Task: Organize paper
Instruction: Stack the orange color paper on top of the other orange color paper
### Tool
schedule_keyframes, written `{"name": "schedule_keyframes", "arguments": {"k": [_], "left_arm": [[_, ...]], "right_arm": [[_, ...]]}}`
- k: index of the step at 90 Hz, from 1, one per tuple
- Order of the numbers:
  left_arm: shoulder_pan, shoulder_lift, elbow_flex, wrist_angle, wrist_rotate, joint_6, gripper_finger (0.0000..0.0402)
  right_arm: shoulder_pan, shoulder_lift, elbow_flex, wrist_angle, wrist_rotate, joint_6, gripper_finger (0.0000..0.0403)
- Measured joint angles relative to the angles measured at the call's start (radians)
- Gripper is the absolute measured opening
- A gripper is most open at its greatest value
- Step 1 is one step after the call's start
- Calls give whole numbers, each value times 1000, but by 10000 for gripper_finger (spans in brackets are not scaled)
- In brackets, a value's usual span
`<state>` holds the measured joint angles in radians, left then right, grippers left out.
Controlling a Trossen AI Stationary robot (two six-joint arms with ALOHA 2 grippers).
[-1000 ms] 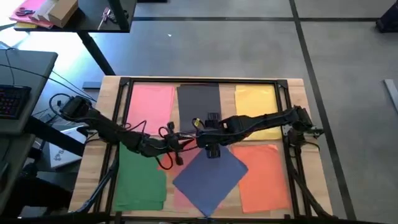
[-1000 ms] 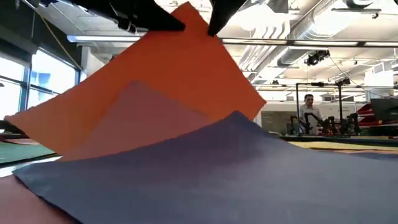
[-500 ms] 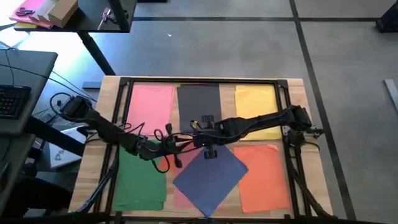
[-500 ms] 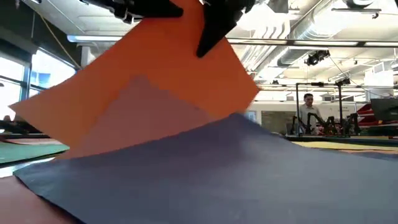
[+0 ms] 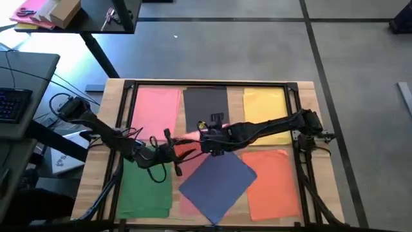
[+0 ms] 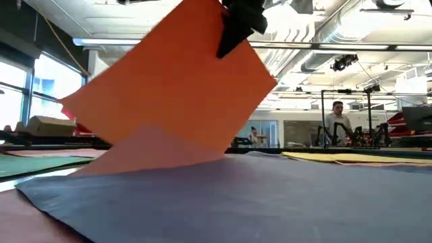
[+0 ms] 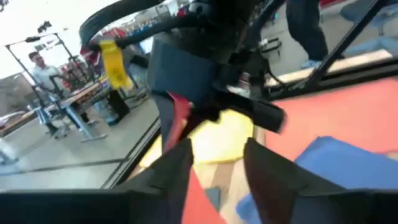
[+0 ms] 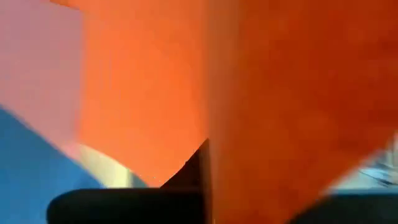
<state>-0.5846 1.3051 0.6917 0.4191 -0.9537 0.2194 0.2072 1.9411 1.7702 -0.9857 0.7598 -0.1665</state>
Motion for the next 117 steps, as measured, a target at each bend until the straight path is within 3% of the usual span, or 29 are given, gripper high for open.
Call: {"name": "schedule_keyframes", "arguments": {"k": [9,20,30,36,43,50,58,92,102,111,117], "left_arm": [[-51,-52,0,-244,-4,-234,173],[-89,-57,0,-553,82,-631,179],[-101,-8,-18,-684,140,-879,179],[-100,38,-44,-671,146,-945,179],[-77,99,-65,-615,162,-978,179],[-44,164,-75,-560,181,-988,179],[2,239,-76,-491,207,-961,180],[194,415,-70,-337,375,-824,213],[218,432,-70,-277,415,-750,215],[236,434,-71,-239,462,-695,216],[246,434,-72,-235,487,-681,215]], "right_arm": [[10,-2,10,-115,102,6,0],[12,-2,58,-339,117,74,0],[12,-3,125,-566,13,160,0],[10,-13,150,-585,-116,176,0],[11,-48,156,-578,-345,132,0],[14,-71,172,-584,-451,167,0],[5,-110,166,-580,-707,192,0],[25,-177,159,-585,-1429,557,0],[47,-178,159,-585,-1524,669,0],[62,-179,141,-585,-1520,683,0],[66,-181,101,-585,-1462,656,0]]}}
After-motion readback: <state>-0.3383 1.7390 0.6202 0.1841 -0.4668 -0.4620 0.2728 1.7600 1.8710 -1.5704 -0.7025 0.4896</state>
